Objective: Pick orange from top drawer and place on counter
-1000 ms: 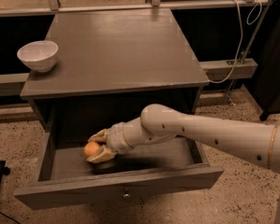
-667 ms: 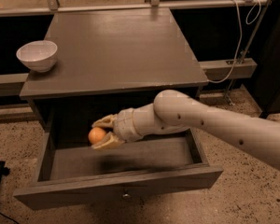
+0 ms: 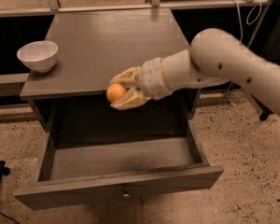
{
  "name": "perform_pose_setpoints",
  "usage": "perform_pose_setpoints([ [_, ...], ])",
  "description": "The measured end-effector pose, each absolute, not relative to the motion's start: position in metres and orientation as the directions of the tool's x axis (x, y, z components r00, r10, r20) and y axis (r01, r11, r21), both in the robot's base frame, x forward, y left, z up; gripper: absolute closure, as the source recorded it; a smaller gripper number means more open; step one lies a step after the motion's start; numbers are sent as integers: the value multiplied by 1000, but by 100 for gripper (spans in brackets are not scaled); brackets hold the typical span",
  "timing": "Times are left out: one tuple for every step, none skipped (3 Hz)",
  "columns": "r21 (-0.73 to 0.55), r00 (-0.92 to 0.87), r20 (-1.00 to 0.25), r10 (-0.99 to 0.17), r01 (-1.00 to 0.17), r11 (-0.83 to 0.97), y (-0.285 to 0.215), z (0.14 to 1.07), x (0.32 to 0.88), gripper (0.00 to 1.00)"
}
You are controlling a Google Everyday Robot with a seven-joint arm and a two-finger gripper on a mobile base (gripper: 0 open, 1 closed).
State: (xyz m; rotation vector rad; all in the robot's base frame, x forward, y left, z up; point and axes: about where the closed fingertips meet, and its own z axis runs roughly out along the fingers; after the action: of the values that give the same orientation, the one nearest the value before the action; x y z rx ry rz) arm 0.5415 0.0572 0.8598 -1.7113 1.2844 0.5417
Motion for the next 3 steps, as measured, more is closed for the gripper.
perform_pose_setpoints([
  [-306, 202, -862, -465, -939, 159, 1, 898, 606, 100],
  [-256, 127, -904, -409, -926, 278, -23, 904, 646, 100],
  [-187, 26, -917, -397, -908, 374, -25, 882, 688, 100],
])
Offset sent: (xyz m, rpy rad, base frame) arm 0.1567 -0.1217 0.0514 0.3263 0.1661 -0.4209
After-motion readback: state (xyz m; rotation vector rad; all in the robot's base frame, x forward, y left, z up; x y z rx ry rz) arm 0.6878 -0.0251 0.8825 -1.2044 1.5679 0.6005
